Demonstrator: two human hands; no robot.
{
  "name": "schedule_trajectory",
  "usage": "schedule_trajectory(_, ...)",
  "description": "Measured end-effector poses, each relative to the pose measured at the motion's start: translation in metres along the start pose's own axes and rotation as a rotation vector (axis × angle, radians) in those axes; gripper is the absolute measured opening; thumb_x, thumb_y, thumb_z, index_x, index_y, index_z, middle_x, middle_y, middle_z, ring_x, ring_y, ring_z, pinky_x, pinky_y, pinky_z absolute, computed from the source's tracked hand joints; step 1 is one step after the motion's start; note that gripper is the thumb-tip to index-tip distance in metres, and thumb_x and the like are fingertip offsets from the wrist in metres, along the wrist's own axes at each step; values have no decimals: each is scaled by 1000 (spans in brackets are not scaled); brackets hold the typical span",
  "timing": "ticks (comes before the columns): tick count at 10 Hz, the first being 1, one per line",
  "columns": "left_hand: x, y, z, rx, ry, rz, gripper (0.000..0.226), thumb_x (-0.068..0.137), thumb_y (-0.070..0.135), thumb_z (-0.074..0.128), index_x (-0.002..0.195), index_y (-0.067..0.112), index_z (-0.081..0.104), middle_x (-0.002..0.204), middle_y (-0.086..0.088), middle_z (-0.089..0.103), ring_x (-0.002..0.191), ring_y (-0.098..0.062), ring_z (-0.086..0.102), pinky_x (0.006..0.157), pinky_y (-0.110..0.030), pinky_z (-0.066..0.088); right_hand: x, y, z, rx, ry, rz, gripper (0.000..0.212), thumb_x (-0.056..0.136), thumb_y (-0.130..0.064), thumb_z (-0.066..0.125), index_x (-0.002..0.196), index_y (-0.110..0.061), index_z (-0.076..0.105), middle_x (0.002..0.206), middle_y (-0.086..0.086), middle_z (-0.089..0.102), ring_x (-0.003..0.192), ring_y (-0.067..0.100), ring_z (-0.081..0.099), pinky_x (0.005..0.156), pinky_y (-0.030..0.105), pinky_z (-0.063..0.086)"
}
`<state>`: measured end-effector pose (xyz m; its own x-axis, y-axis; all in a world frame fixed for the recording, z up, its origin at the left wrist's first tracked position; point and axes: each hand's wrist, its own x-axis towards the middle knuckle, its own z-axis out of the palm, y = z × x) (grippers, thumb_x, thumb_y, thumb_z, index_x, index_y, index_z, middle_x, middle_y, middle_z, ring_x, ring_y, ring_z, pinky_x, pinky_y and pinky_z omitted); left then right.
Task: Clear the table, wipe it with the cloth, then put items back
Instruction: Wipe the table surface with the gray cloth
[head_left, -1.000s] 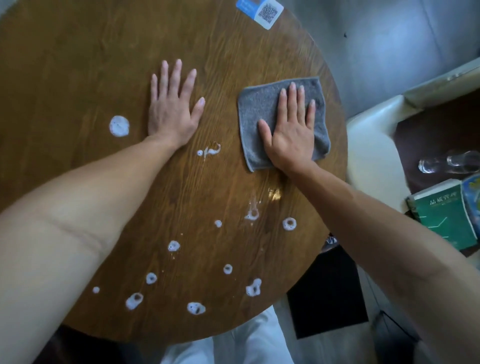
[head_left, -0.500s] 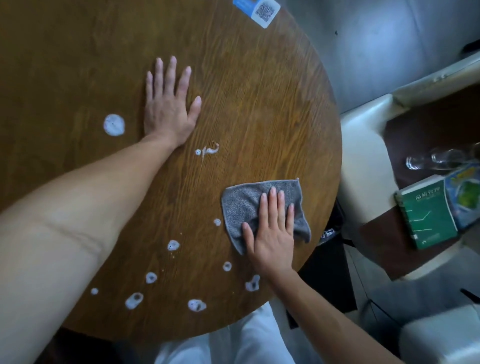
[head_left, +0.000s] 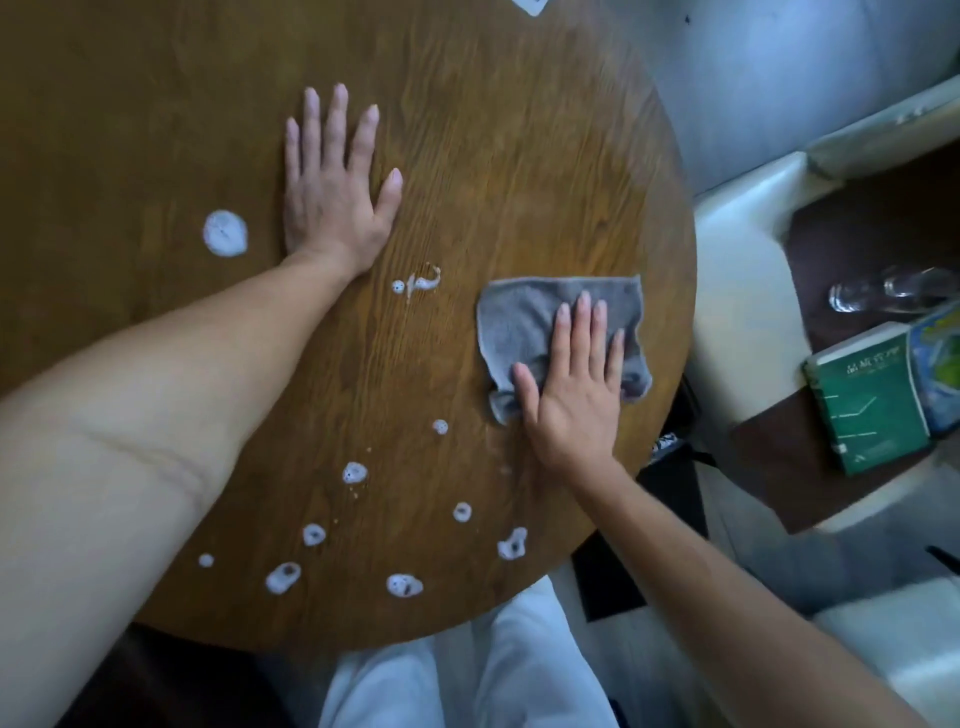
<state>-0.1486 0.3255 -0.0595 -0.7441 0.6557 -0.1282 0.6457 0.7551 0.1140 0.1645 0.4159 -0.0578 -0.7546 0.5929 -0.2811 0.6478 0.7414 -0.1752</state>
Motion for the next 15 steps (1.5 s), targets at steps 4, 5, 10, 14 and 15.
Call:
schedule_trajectory(4,-3,4,0,25,13,-11,68,104,55,25,163,20,22,173,-10,9,160,-34,4,129,-49,3,61,7,-10,70,81,118,87,103,-63,33,163,-3,15,172,19,10,160,33,5,128,56,7)
schedule_trajectory(5,-4,4,1,26,16,-6,68,105,55,26,163,20,22,173,-10,10,160,-34,4,129,-50,2,107,1,-19,34,138,133,84,104,-60,30,162,0,18,171,21,13,159,36,8,128,56,8)
schedule_trajectory(10,-2,4,3,17,28,-18,67,105,54,28,162,20,24,173,-9,11,160,-33,5,129,-51,3,0,28,5,94,44,-107,81,102,-56,44,163,-7,23,172,14,14,160,29,8,129,54,7)
schedule_trajectory(14,-1,2,0,5,-10,-11,67,105,55,26,163,21,22,173,-8,10,160,-32,3,129,-51,2,-168,-58,48,161,-122,-383,68,104,-39,55,161,-11,31,173,7,13,160,25,14,122,53,27)
schedule_trajectory(15,-1,3,1,6,-7,-15,66,105,55,25,163,22,22,173,-8,10,160,-31,4,129,-50,2,-188,-9,46,121,-129,-396,72,100,-49,59,159,-15,37,172,2,19,158,23,22,119,51,32)
